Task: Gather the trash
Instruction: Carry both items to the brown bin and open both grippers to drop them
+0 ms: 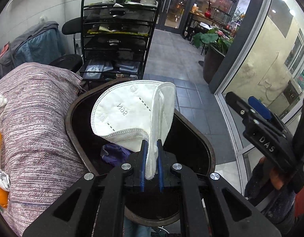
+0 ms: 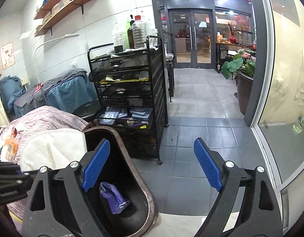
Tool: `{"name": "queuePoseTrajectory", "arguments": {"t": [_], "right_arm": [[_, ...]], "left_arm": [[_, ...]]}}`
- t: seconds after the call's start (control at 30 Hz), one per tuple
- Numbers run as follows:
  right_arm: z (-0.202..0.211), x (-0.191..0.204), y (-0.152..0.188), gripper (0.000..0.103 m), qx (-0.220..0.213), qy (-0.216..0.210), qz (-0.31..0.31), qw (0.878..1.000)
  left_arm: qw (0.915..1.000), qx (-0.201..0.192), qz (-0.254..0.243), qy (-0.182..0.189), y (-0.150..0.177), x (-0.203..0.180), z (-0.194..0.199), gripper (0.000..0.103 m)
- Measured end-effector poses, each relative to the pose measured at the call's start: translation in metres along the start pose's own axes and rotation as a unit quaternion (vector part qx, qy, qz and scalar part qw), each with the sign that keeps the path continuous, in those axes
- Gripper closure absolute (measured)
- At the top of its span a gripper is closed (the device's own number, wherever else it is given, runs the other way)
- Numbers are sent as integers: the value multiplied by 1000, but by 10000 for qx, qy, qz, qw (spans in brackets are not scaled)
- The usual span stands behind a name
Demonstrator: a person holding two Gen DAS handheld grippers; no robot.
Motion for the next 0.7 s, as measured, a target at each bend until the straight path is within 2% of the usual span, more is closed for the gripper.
{"name": "queuePoseTrajectory", "arguments": {"t": [0.13, 0.17, 0.2, 0.23, 0.27, 0.3, 0.57, 0.7], "right_arm": [[0, -3, 1, 16, 17, -2, -35, 10000], [1, -3, 1, 16, 16, -1, -35, 10000], [0, -3, 1, 16, 18, 0, -41, 10000], [0, -4, 1, 15, 17, 9, -50, 10000], [-1, -4, 1, 13, 14, 21, -59, 10000], [-1, -5, 1, 13, 14, 27, -72, 10000], [0, -5, -2, 10, -31, -43, -159, 9999], [2, -2, -4, 10, -76, -143, -215, 9996]], "left_arm": [[9999, 112, -95, -25, 1, -1, -11, 89], [9998, 135, -137, -51, 2, -2, -12, 83], [9997, 148, -175, -92, 3, -3, -14, 69], [9996, 135, -197, -136, 4, -3, -15, 59], [9996, 90, -197, -166, 4, -2, -14, 40], [9997, 29, -184, -179, 4, -1, -12, 32], [9982, -407, -283, -351, -2, -2, 16, 18], [9955, -705, -369, -511, -5, -3, 35, 15]]}}
Point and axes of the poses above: each gripper's, at about its wrist camera, not at the fingertips, and z roughly against the way its jaws point, x to its left, y to its underside, the point moved 2 cm from there along -z, roughly the way its jaws point, and after that the axes turned 10 degrees about -x, right-handed, at the moved point
